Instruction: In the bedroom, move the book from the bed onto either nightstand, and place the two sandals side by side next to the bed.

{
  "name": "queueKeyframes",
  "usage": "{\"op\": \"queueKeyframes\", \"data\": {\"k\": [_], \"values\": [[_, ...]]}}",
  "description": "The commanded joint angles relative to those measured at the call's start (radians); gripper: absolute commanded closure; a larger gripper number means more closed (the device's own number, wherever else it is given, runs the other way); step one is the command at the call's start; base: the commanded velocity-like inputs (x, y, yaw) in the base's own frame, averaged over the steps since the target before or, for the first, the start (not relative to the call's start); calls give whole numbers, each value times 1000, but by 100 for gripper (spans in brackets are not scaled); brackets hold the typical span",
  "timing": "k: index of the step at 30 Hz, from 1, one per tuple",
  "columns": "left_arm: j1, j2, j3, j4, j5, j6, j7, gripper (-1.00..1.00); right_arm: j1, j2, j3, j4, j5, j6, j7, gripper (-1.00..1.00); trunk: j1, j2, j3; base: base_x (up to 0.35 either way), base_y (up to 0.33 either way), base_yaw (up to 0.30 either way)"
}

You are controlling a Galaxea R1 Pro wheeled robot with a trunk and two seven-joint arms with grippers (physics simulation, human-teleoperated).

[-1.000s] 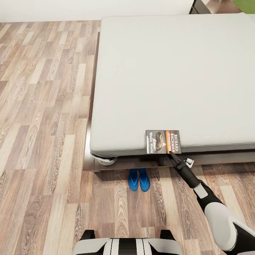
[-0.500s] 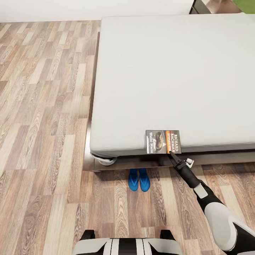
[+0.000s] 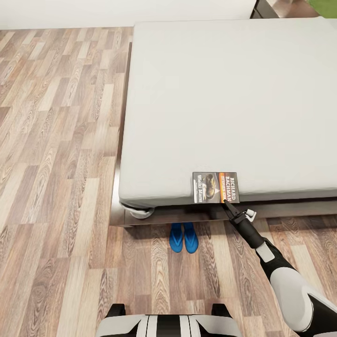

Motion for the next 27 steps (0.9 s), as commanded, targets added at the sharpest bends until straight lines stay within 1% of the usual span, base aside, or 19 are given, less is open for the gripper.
{"op": "queueKeyframes", "data": {"k": [1,27], "values": [[0,0,-9,1,9,-3,1,-100,0,0,-2,1,-2,11,3,-100,0,0,0,0,0,0],[0,0,-9,1,9,-4,1,-100,0,0,-1,1,-2,9,4,-100,0,0,0,20,23,0]]}}
